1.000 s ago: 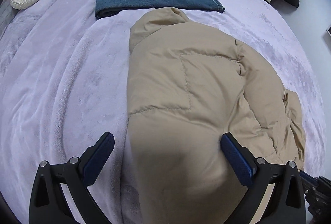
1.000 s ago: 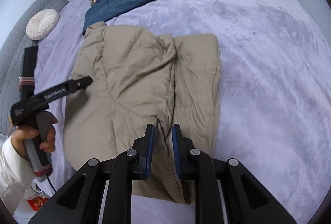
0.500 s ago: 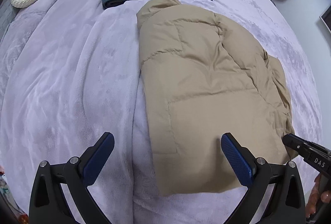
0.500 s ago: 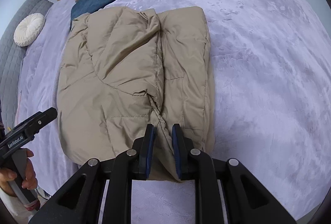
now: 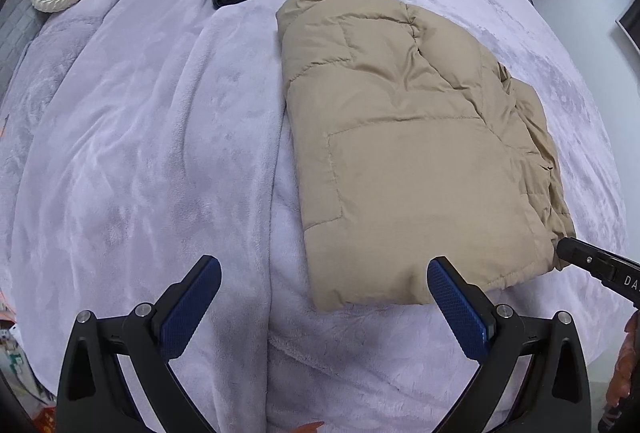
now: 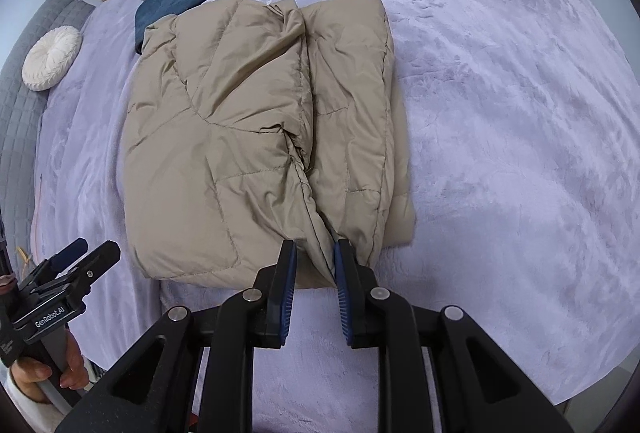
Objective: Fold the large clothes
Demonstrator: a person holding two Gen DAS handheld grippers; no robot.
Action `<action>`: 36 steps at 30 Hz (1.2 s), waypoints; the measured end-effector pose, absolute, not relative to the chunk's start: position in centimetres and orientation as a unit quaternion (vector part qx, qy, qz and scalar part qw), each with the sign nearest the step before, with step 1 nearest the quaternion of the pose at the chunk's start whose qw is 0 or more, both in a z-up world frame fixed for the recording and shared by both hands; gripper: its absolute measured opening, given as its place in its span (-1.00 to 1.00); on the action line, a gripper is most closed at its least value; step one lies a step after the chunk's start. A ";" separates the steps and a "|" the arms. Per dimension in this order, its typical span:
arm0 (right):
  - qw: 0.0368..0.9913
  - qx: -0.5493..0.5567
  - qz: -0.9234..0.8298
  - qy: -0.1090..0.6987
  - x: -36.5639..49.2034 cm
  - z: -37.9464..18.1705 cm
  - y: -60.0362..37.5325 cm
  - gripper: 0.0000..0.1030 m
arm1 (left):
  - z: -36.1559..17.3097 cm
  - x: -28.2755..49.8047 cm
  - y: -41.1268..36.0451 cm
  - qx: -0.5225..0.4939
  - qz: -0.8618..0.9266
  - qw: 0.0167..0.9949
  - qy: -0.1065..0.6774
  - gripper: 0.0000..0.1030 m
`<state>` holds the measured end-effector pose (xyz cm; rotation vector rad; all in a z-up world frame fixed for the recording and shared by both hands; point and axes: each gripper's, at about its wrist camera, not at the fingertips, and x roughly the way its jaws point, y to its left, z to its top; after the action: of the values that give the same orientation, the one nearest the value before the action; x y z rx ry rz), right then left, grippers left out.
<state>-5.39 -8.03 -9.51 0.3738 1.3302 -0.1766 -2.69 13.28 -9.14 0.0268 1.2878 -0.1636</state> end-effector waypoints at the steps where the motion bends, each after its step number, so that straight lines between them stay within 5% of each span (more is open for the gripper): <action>1: 0.769 0.170 -0.077 0.612 -5.5 -9.3 -8.0 -0.57 | -8.9 -3.0 13.3 0.013 -0.071 0.798 0.599 1.00; 15: 0.789 0.156 -0.027 0.594 -12.0 -5.3 -8.6 -0.08 | -3.0 -10.8 11.5 -0.028 -0.034 0.828 0.559 1.00; 24: 0.812 0.118 -0.025 0.571 -15.5 -1.2 -8.7 0.55 | 1.7 -16.2 9.7 -0.018 -0.022 0.849 0.528 1.00; 36: 0.860 0.072 -0.046 0.504 -15.4 4.4 -5.4 0.77 | 6.5 -15.5 11.5 0.006 -0.024 0.866 0.500 1.00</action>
<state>-15.43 -5.38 4.45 0.1505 1.0578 -0.0964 -15.51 11.48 6.51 0.0127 1.0479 -0.0506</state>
